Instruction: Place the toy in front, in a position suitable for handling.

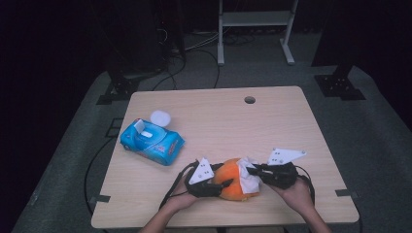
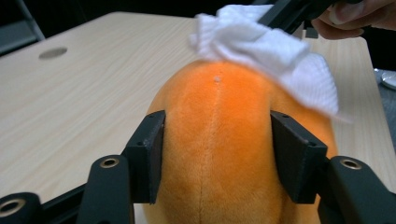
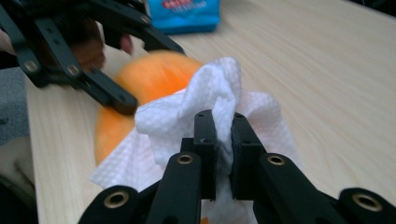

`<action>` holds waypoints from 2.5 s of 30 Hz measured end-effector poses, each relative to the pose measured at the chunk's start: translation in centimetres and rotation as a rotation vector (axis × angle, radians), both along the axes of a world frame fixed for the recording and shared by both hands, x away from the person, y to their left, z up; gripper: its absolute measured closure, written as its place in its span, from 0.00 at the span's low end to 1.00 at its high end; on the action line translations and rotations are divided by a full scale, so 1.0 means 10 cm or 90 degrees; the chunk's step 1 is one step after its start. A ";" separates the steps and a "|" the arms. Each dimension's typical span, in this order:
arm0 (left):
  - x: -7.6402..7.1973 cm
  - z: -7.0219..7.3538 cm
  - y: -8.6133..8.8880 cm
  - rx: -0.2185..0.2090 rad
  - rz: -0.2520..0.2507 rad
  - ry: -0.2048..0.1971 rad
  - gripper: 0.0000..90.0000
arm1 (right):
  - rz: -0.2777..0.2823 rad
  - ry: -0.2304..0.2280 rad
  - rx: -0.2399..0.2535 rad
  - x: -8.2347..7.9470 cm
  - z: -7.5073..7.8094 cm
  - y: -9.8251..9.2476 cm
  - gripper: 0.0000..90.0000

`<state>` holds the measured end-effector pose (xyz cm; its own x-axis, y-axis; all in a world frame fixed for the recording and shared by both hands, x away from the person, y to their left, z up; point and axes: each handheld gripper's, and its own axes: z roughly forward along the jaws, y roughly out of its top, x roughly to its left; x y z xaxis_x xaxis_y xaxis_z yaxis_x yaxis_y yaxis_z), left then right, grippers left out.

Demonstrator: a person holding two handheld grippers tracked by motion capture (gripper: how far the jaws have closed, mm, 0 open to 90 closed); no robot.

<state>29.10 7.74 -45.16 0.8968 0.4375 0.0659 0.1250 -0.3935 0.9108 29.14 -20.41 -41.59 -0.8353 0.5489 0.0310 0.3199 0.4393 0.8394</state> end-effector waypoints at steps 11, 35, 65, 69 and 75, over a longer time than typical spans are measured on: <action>0.02 -0.03 0.07 -0.003 0.012 0.027 0.42 | -0.004 0.033 -0.005 0.02 -0.09 -0.05 0.92; -0.09 0.00 -0.07 0.005 -0.017 -0.002 0.41 | 0.013 -0.014 0.024 -0.02 0.08 0.00 0.92; -0.12 0.08 -0.14 -0.036 -0.015 0.036 0.24 | 0.061 -0.018 -0.010 -0.07 0.06 0.08 0.92; -0.09 0.05 -0.10 -0.035 -0.020 0.054 0.18 | 0.054 -0.009 -0.008 -0.05 0.05 0.02 0.92; -0.15 0.13 -0.19 -0.028 -0.007 0.027 0.40 | 0.051 -0.045 0.014 -0.13 0.20 0.10 0.92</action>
